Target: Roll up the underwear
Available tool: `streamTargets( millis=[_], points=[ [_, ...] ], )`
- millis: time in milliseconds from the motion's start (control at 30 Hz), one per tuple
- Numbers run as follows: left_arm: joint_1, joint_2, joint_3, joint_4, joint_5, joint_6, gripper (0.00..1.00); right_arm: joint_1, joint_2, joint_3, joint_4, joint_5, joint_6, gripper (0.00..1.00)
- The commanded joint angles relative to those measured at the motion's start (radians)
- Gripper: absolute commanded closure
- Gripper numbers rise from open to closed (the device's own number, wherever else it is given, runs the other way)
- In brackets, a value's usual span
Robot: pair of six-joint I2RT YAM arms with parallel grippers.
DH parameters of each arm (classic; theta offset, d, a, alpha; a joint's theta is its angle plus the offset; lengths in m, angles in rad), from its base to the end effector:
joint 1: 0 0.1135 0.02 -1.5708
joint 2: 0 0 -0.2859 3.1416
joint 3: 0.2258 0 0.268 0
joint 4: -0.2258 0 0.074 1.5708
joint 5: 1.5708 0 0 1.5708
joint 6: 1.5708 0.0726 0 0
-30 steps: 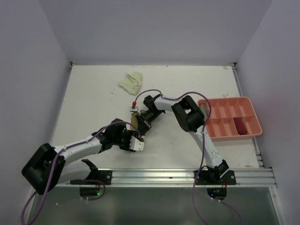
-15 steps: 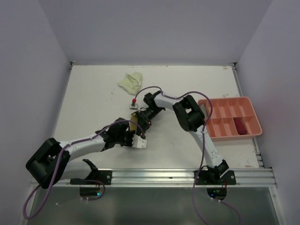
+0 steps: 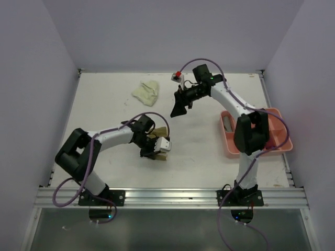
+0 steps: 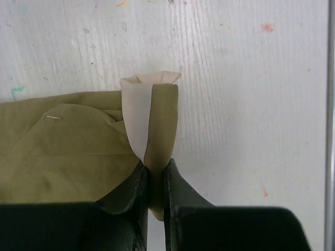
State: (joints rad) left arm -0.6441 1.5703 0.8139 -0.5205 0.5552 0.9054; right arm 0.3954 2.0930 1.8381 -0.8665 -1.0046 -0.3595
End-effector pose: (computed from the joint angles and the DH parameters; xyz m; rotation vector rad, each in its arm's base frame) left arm 0.2092 -0.2049 0.1339 1.9670 1.8468 -0.7097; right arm 0.4190 0.2413 0.2518 -1.1673 2.1249 1.3310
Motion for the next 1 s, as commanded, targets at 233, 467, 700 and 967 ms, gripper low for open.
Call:
streamTargets(
  millis=[233, 467, 700, 967],
  points=[
    [0.196, 0.529, 0.361, -0.548, 0.288, 0.158, 1.00, 0.063, -0.493, -0.500, 0.169, 0.199, -0.240, 0.33],
    [0.242, 0.723, 0.527, -0.717, 0.310, 0.285, 1.00, 0.362, -0.555, -0.652, 0.259, 0.529, -0.390, 0.41],
    [0.245, 0.769, 0.573, -0.705, 0.304, 0.268, 1.00, 0.549, -0.430, -0.675, 0.452, 0.708, -0.432, 0.31],
    [0.250, 0.784, 0.576, -0.696, 0.314, 0.257, 0.99, 0.620, -0.350, -0.709, 0.564, 0.709, -0.362, 0.34]
  ],
)
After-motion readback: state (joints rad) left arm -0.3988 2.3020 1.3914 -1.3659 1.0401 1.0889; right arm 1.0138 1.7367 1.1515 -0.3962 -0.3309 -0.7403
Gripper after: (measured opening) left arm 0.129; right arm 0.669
